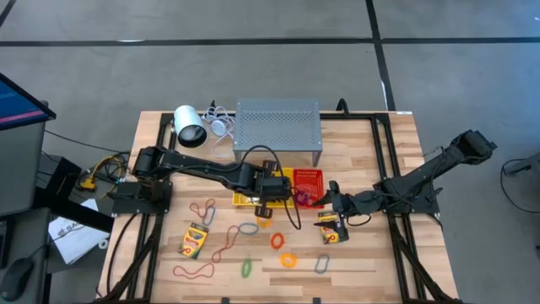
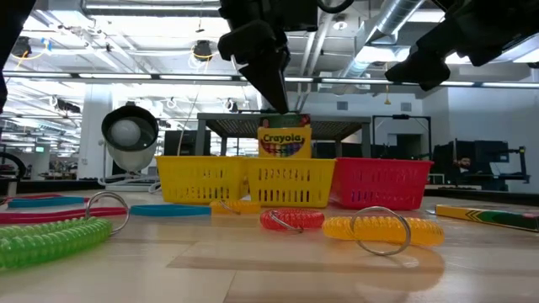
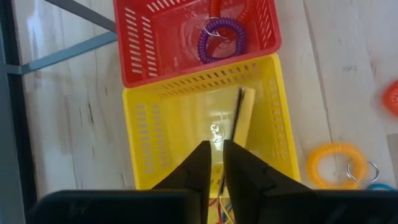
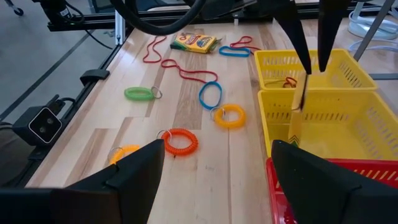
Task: Pick & Place Office Desk Supplies
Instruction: Put the crayon box into the right yellow basket, then put the red rubber band into the left yellow basket
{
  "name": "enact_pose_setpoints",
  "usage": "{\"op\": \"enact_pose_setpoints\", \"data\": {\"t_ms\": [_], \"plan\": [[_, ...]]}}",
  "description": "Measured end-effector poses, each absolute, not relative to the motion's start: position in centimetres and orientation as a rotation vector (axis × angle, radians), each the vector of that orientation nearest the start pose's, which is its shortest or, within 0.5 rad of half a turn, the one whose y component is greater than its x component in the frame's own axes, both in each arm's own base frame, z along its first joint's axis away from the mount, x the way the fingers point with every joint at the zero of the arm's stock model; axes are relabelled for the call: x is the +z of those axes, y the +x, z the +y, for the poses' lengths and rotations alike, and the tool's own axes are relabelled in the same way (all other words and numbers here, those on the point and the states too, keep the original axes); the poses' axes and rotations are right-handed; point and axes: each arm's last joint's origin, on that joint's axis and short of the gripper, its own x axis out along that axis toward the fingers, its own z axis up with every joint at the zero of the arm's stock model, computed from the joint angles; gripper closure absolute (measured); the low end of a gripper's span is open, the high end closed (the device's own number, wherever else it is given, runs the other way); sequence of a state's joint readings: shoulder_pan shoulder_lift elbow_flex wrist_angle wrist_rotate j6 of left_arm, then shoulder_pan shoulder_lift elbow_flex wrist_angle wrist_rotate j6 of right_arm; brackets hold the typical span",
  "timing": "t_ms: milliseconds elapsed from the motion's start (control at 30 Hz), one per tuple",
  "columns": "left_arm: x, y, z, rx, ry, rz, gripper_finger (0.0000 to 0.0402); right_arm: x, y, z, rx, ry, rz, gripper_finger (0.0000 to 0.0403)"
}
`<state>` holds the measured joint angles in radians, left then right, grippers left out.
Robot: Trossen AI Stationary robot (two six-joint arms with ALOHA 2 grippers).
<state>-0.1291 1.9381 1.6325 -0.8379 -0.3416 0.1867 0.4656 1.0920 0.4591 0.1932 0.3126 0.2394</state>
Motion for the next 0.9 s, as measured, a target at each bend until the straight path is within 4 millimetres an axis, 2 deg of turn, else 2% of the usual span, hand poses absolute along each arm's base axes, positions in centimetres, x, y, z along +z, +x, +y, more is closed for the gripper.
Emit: {"op": "enact_pose_setpoints", "data": {"t_ms": [233, 333, 533, 767, 900], "plan": [[24.7, 40.4, -4.3, 0.086, 0.432, 1.124, 0.0318, 20.0, 19.8, 9.0, 0.097, 0.076, 0.433, 0.0112], [25.4, 40.1, -4.4, 0.085, 0.429, 1.116, 0.0302, 20.0, 19.8, 9.0, 0.096, 0.080, 0.435, 0.0112], [28.6, 38.6, -4.7, 0.094, 0.359, 1.028, 0.0275, 20.0, 19.8, 9.0, 0.095, 0.086, 0.435, 0.0112], [32.9, 35.7, -6.0, 0.091, 0.249, 0.909, 0.0257, 20.0, 19.8, 9.0, 0.095, 0.087, 0.431, 0.0112], [33.4, 34.3, -7.2, 0.059, 0.197, 0.867, 0.0254, 20.1, 19.9, 8.9, 0.098, 0.076, 0.424, 0.0112]]}}
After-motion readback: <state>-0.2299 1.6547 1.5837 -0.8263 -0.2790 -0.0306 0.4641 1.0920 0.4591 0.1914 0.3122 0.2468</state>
